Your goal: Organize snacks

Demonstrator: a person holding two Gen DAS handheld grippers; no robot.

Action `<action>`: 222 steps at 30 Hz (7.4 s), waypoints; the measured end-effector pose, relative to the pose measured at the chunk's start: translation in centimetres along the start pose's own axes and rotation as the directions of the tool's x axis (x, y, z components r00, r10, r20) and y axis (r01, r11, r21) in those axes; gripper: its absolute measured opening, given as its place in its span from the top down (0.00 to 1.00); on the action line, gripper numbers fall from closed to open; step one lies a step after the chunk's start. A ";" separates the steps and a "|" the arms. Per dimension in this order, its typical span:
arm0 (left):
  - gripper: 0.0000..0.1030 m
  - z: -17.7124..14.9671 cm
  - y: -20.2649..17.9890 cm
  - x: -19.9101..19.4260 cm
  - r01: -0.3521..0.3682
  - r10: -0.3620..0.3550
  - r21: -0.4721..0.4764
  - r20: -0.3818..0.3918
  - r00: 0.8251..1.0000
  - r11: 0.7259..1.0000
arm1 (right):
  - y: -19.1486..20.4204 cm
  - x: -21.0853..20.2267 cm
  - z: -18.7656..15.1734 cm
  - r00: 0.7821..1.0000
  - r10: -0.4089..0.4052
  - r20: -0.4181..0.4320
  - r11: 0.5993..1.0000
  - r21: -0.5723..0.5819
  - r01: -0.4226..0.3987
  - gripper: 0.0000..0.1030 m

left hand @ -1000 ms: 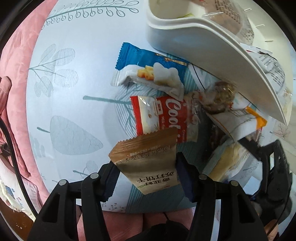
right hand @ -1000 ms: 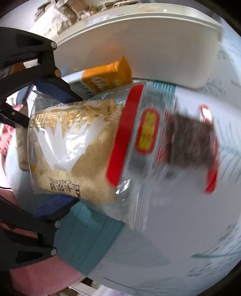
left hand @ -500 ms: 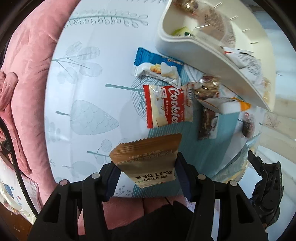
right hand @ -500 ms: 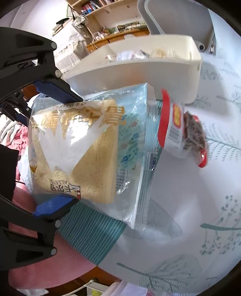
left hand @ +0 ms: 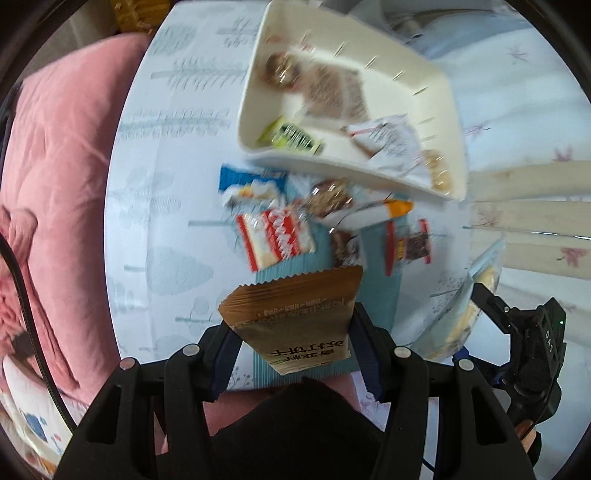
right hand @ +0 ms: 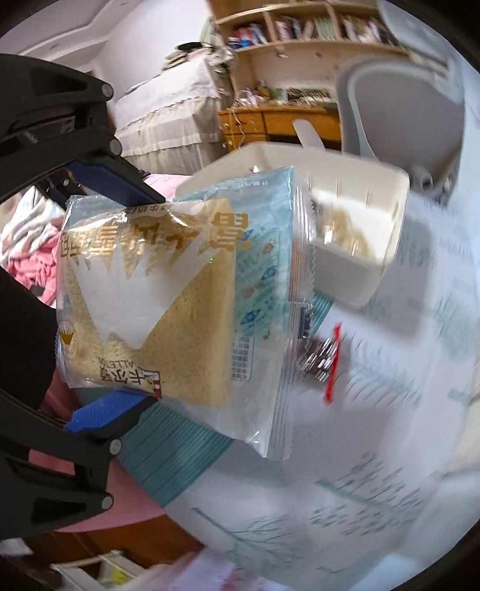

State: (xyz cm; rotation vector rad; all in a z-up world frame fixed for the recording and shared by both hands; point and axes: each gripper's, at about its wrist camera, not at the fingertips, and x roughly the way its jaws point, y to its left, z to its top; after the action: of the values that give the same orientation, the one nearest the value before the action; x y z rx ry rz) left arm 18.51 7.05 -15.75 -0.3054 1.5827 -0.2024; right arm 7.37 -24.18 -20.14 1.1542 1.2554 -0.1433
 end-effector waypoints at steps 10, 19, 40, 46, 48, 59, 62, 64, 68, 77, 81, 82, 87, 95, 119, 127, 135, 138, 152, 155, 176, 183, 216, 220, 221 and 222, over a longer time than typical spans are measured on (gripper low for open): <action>0.47 3.0 -2.5 -3.6 -0.003 -0.001 0.025 0.129 0.992 1.000 | 5.9 -1.5 1.6 0.992 -0.021 0.126 0.963 -0.263 0.054 0.11; 0.47 7.2 -4.4 -4.0 0.002 -0.007 0.020 0.236 0.972 1.000 | 9.5 -2.0 4.3 0.975 0.010 0.223 0.914 -0.398 0.082 0.11; 0.16 12.3 -6.3 -2.9 0.020 -0.040 0.055 0.402 0.915 0.998 | 14.4 1.9 10.6 0.972 0.009 0.236 0.803 -0.581 0.134 0.03; 0.16 10.9 -4.5 -3.1 0.032 -0.045 0.040 0.397 0.917 0.999 | 13.9 1.5 9.7 0.972 0.015 0.232 0.825 -0.552 0.119 0.02; 0.16 10.2 -4.0 -3.3 0.036 -0.050 0.044 0.395 0.917 0.998 | 13.8 1.1 9.0 0.970 0.018 0.242 0.823 -0.555 0.123 0.02; 0.16 3.7 -2.0 -3.5 0.085 -0.120 0.114 0.356 0.927 0.990 | 10.9 -1.2 2.5 0.953 0.025 0.302 0.824 -0.546 0.152 0.02; 0.16 2.1 -1.7 -3.0 0.087 -0.129 0.137 0.335 0.933 0.987 | 9.8 -1.4 0.5 0.947 0.003 0.321 0.825 -0.535 0.179 0.02; 0.16 1.0 -1.3 -2.6 0.086 -0.131 0.151 0.323 0.937 0.985 | 8.8 -1.6 -0.8 0.942 -0.011 0.337 0.824 -0.531 0.199 0.02; 0.16 -0.9 -0.7 -2.1 0.071 -0.121 0.171 0.303 0.945 0.983 | 7.0 -2.0 -2.8 0.934 -0.030 0.357 0.818 -0.528 0.228 0.02; 0.16 -3.4 0.1 -1.6 0.034 -0.098 0.197 0.324 0.941 0.980 | 2.6 -3.0 -5.3 0.901 -0.110 0.420 0.795 -0.507 0.333 0.06; 0.16 -3.7 -0.5 -0.8 0.034 -0.095 0.197 0.305 0.947 0.980 | 1.4 -3.3 -5.4 0.901 -0.123 0.415 0.806 -0.488 0.335 0.06; 0.16 -3.7 -0.9 -0.6 0.034 -0.095 0.201 0.303 0.948 0.979 | 1.2 -3.4 -5.3 0.900 -0.126 0.417 0.801 -0.493 0.341 0.06; 0.16 -4.0 -2.7 -0.2 0.032 -0.093 0.208 0.295 0.951 0.978 | 1.2 -3.4 -5.1 0.890 -0.147 0.432 0.743 -0.546 0.388 0.07; 0.16 -4.3 -4.2 1.2 0.019 -0.048 0.110 0.273 0.961 0.994 | 2.0 -3.0 -4.0 0.891 -0.165 0.423 0.605 -0.670 0.431 0.11; 0.16 -3.3 -7.5 11.8 -0.088 0.141 -0.274 0.178 0.974 0.958 | 0.6 1.4 6.0 0.915 -0.400 0.049 0.457 -0.855 0.246 0.12; 0.16 -2.2 -7.5 15.6 -0.072 0.151 -0.385 0.178 0.972 0.920 | 1.4 4.8 6.9 0.884 -0.467 0.015 0.337 -0.922 0.194 0.12; 0.31 -1.0 -7.4 18.7 -0.089 0.168 -0.450 0.138 0.976 0.889 | 1.6 7.9 6.3 0.850 -0.526 0.017 0.234 -0.958 0.163 0.12; 0.41 -0.7 -7.3 19.3 -0.086 0.163 -0.463 0.131 0.978 0.882 | 1.6 8.8 6.2 0.841 -0.540 0.026 0.216 -0.962 0.169 0.15; 0.89 -1.5 -6.6 18.4 -0.034 0.114 -0.445 0.156 0.981 0.895 | 1.5 11.2 6.0 0.797 -0.601 0.065 0.203 -0.952 0.231 0.30; 0.90 -2.2 -6.4 18.0 -0.024 0.107 -0.440 0.164 0.981 0.897 | 1.5 11.5 5.9 0.786 -0.612 0.083 0.196 -0.948 0.252 0.39; 0.96 -6.5 -0.8 9.0 0.116 0.020 -0.439 0.294 0.956 0.891 | 3.1 11.6 5.9 0.775 -0.626 0.092 0.258 -0.913 0.317 0.59; 0.96 -7.2 0.8 4.2 0.149 0.002 -0.407 0.347 0.938 0.901 | 3.7 10.5 5.8 0.775 -0.632 0.010 0.362 -0.880 0.307 0.59; 0.95 -4.2 5.4 -3.1 0.063 0.001 -0.156 0.378 0.926 0.986 | 15.1 6.5 2.5 0.973 -0.232 -0.005 0.653 -0.742 0.152 0.59; 0.94 -3.9 5.8 -3.2 0.051 -0.005 -0.114 0.373 0.928 0.992 | 15.7 7.5 2.9 0.984 -0.178 0.005 0.684 -0.719 0.127 0.59; 0.94 -3.8 5.9 -3.2 0.046 -0.005 -0.101 0.371 0.929 0.994 | 15.8 7.7 2.9 0.986 -0.168 0.014 0.690 -0.712 0.127 0.59; 0.93 -3.8 6.0 -3.2 0.044 -0.007 -0.092 0.370 0.929 0.995 | 15.8 7.9 3.0 0.987 -0.158 0.019 0.697 -0.706 0.125 0.59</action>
State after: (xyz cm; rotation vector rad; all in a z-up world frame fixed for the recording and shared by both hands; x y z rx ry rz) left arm 14.32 13.49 -14.43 -0.4160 1.2160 -0.0798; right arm 22.59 -15.14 -17.33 0.3833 1.2690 0.2456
